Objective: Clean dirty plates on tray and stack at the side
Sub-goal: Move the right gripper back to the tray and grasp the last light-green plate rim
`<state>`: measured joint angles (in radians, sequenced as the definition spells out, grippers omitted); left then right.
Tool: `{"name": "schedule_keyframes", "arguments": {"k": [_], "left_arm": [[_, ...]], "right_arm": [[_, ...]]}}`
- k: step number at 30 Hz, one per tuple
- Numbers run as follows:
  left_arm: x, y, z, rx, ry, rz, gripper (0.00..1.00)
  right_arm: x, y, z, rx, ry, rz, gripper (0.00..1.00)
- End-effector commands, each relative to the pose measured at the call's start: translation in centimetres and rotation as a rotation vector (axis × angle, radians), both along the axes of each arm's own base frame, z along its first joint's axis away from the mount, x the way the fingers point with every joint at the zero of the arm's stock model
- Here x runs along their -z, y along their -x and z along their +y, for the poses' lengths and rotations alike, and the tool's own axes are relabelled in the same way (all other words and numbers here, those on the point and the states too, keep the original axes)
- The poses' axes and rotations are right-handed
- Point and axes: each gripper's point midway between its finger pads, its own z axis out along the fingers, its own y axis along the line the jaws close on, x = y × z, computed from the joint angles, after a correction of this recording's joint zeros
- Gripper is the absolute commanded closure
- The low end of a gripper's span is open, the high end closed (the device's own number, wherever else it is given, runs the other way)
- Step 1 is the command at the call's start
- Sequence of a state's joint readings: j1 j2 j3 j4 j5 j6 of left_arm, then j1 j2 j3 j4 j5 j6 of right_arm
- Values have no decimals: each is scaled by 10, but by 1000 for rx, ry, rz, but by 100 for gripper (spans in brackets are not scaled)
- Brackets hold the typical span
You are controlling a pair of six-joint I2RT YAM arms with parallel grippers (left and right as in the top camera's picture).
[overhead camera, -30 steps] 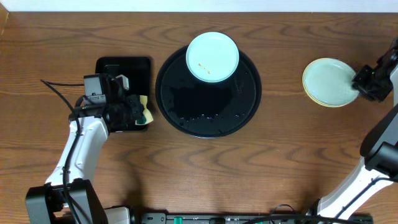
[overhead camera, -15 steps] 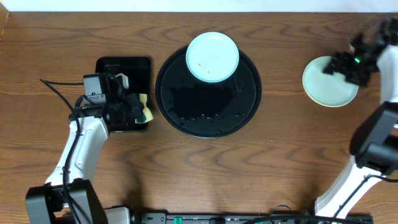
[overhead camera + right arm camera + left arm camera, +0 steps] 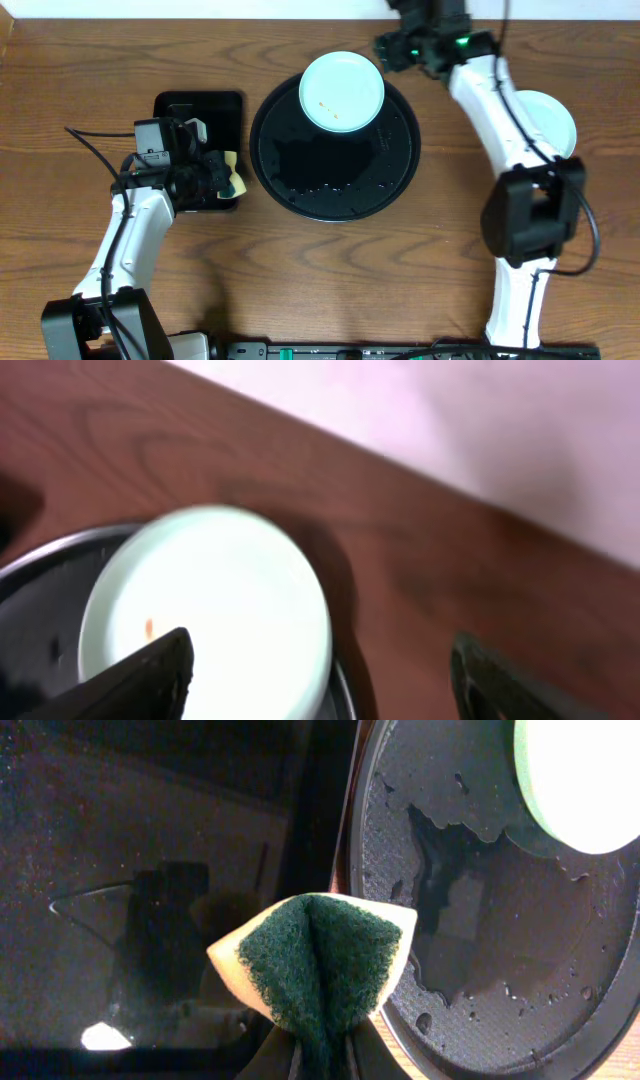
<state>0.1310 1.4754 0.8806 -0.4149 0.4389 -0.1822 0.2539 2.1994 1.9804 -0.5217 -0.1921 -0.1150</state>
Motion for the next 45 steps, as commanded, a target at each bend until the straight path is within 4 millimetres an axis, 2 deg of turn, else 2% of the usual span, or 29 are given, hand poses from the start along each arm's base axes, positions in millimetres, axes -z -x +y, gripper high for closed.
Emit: {"name": "schedule_keyframes", "arguments": {"k": [1, 2, 3, 6, 8, 11, 14, 17, 22, 24, 25, 27, 28, 33, 36, 37, 38, 40, 43, 45], "left_arm": [[-4, -1, 1, 8, -2, -14, 92], [-4, -1, 1, 9, -2, -13, 92], [-4, 0, 1, 9, -2, -12, 92], [-3, 1, 1, 9, -1, -2, 92], [-2, 2, 0, 9, 0, 2, 92], [-2, 3, 0, 9, 0, 6, 92], [-1, 4, 0, 9, 1, 9, 92], [-2, 4, 0, 9, 1, 9, 92], [-2, 4, 0, 9, 1, 9, 92], [-2, 4, 0, 9, 1, 9, 92], [-1, 4, 0, 9, 0, 9, 92], [-2, 4, 0, 9, 1, 8, 92], [-1, 4, 0, 9, 0, 9, 92], [-2, 4, 0, 9, 1, 8, 92], [-2, 4, 0, 9, 0, 8, 92], [-2, 4, 0, 8, 0, 8, 92], [-2, 4, 0, 8, 0, 8, 92], [-2, 4, 0, 8, 0, 8, 92], [-2, 4, 0, 8, 0, 8, 92], [-2, 4, 0, 8, 0, 8, 92]], "right_arm": [[40, -18, 9, 14, 68, -24, 15], [46, -23, 15, 5, 59, -37, 12], [53, -27, 22, -13, 43, -44, 18], [62, -28, 30, -52, 15, -17, 21], [58, -32, 29, -64, 32, -17, 22], [42, -37, 29, -94, 60, -43, 22], [41, -35, 29, -118, 83, -43, 22], [54, -35, 29, -119, 88, -22, 22], [95, -36, 30, -125, 94, 33, 27], [110, -32, 35, -148, 77, 61, 33], [114, -31, 36, -155, 72, 70, 40], [120, -31, 35, -146, 77, 81, 67], [121, -31, 34, -143, 77, 85, 73], [125, -28, 31, -126, 83, 107, 69], [130, -26, 23, -102, 115, 128, 83], [131, -24, 22, -99, 122, 136, 94], [132, -23, 22, -99, 124, 145, 99], [131, -18, 21, -101, 128, 162, 99], [114, -13, 20, -92, 121, 169, 99], [93, -7, 18, -65, 100, 181, 99]]}}
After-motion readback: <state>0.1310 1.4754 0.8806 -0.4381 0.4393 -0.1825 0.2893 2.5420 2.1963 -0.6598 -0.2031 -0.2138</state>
